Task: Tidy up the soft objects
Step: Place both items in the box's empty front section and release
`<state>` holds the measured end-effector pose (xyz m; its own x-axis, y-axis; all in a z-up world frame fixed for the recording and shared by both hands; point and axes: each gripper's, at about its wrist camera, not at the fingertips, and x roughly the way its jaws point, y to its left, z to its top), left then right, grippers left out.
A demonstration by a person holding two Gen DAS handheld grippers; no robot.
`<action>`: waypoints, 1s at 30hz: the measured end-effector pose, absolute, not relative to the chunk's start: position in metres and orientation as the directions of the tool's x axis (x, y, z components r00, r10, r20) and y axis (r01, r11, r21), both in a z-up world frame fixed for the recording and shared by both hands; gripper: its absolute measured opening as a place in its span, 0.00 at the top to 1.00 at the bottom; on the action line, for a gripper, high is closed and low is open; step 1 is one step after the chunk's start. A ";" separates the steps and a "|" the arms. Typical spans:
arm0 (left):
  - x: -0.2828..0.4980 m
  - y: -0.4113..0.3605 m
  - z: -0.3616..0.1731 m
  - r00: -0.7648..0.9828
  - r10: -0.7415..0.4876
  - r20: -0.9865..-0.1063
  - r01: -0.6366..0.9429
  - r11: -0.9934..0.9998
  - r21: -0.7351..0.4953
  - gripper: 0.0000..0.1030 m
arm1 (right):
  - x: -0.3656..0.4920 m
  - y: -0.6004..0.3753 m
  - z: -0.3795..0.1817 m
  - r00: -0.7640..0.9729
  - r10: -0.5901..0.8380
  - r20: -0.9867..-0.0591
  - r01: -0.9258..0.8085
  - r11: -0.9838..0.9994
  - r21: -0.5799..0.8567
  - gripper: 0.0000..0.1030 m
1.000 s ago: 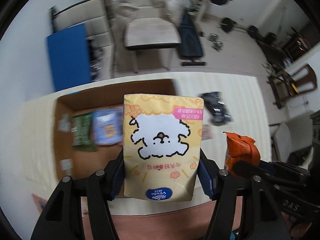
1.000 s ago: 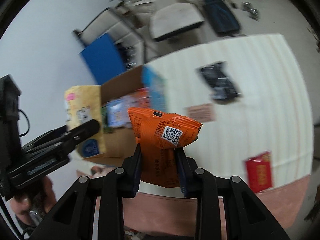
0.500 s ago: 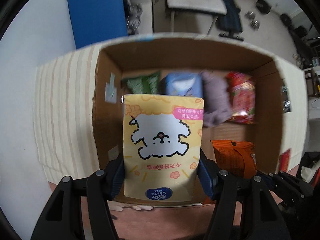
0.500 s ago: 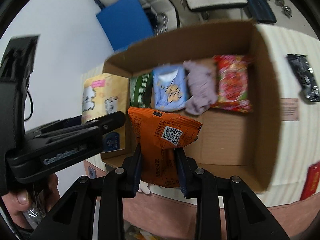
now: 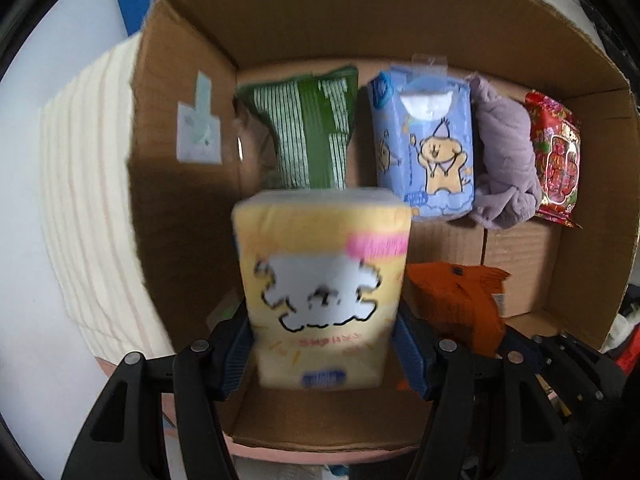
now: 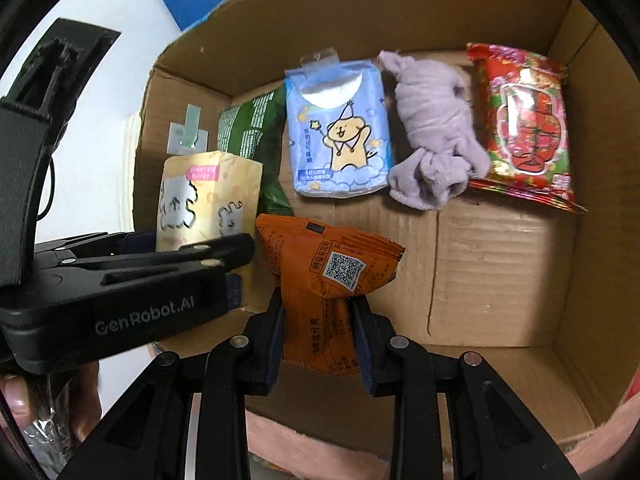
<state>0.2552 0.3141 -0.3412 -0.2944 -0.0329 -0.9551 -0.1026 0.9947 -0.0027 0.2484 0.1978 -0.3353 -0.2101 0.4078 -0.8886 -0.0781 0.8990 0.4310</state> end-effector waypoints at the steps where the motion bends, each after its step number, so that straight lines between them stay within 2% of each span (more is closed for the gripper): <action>1: 0.255 0.315 -0.344 -0.303 -0.034 -0.952 -0.109 0.994 -0.001 0.40 | 0.249 0.199 -0.340 -0.220 0.412 -0.884 -0.079 0.896 0.437 0.66; 3: 0.253 0.314 -0.343 -0.302 -0.021 -0.953 -0.096 0.995 0.009 0.40 | 0.248 0.202 -0.349 -0.244 0.412 -0.878 -0.085 0.893 0.442 0.59; 5: 0.251 0.312 -0.338 -0.294 -0.016 -0.956 -0.092 0.996 0.012 0.40 | 0.248 0.205 -0.351 -0.251 0.393 -0.885 -0.105 0.898 0.428 0.34; 7: 0.250 0.310 -0.332 -0.281 -0.024 -0.959 -0.097 0.995 0.004 0.40 | 0.246 0.204 -0.352 -0.247 0.378 -0.892 -0.121 0.902 0.415 0.24; 9: 0.251 0.308 -0.322 -0.264 -0.019 -0.964 -0.098 0.995 0.007 0.32 | 0.245 0.204 -0.352 -0.248 0.360 -0.899 -0.136 0.906 0.400 0.24; 10: 0.249 0.307 -0.318 -0.250 -0.020 -0.968 -0.099 0.995 0.005 0.31 | 0.244 0.203 -0.350 -0.248 0.347 -0.904 -0.146 0.909 0.389 0.23; 11: 0.250 0.310 -0.315 -0.243 -0.018 -0.970 -0.102 0.995 0.007 0.30 | 0.242 0.199 -0.346 -0.245 0.334 -0.910 -0.153 0.914 0.377 0.19; 14: 0.243 0.310 -0.306 -0.213 -0.031 -0.977 -0.123 0.992 -0.005 0.09 | 0.235 0.194 -0.338 -0.227 0.305 -0.925 -0.178 0.921 0.347 0.03; 16: 0.232 0.314 -0.304 -0.198 -0.033 -0.980 -0.131 0.991 -0.007 0.09 | 0.231 0.190 -0.331 -0.217 0.287 -0.933 -0.191 0.925 0.329 0.00; 21: 0.217 0.309 -0.285 -0.141 -0.071 -0.987 -0.170 0.984 -0.047 0.09 | 0.221 0.176 -0.309 -0.169 0.235 -0.957 -0.235 0.934 0.271 0.00; 30: 0.199 0.272 -0.207 0.088 0.007 -0.996 -0.152 0.988 -0.007 0.09 | 0.206 0.134 -0.250 -0.061 0.279 -0.958 -0.229 0.931 0.286 0.00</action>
